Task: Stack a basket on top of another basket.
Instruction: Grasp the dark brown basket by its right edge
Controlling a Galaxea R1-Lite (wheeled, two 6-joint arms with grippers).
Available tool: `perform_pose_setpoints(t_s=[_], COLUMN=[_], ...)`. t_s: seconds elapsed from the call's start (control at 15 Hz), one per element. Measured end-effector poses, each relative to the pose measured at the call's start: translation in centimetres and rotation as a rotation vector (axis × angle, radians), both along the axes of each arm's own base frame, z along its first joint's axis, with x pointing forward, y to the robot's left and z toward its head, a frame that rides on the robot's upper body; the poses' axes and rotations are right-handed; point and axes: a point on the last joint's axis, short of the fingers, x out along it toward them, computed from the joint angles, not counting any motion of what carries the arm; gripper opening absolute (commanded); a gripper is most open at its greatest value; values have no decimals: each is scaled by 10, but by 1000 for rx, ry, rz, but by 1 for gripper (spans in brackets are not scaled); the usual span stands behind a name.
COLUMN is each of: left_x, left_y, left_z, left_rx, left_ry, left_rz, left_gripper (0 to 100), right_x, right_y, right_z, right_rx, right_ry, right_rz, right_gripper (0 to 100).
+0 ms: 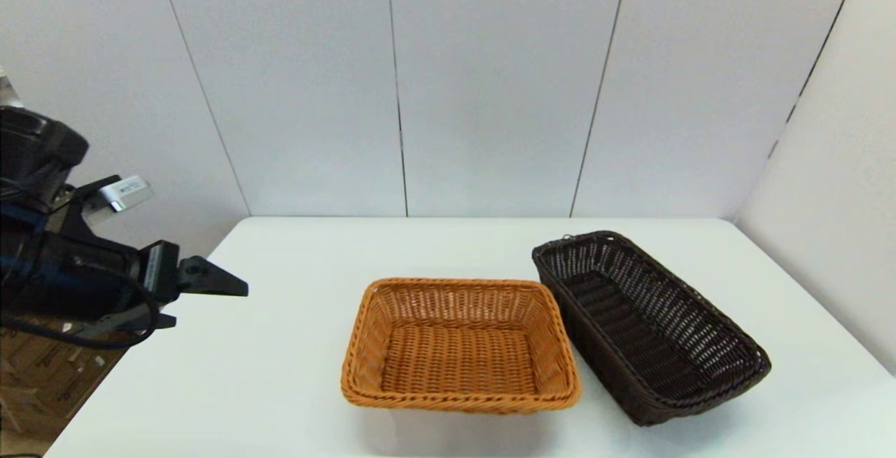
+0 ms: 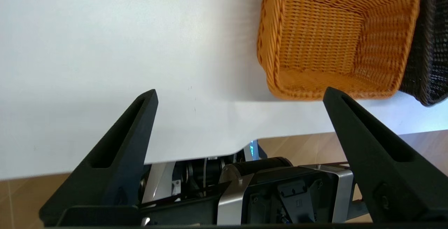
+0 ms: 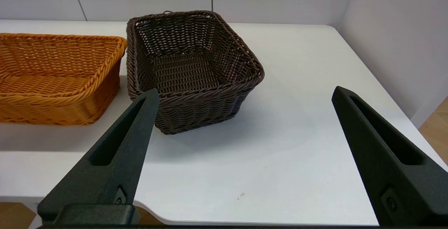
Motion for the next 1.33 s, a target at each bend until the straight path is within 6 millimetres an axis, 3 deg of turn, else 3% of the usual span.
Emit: perform_pose_setpoints(t_s=[0.27, 0.6, 1.07, 1.33], left_x=[-55, -118, -185, -212], left_y=[3, 5, 6, 7], left_z=[6, -5, -25, -47], left_rx=[-2, -7, -6, 49], left_ry=[-88, -177, -323, -434], left_rz=[10, 10, 6, -3], left_gripper=[100, 100, 100, 100], right_x=[0, 0, 0, 0], right_y=[0, 0, 0, 0], right_z=[0, 0, 0, 0], right_rx=[0, 0, 0, 0], right_ry=[0, 0, 0, 0], right_rz=[0, 0, 0, 0], right_gripper=[100, 100, 100, 100])
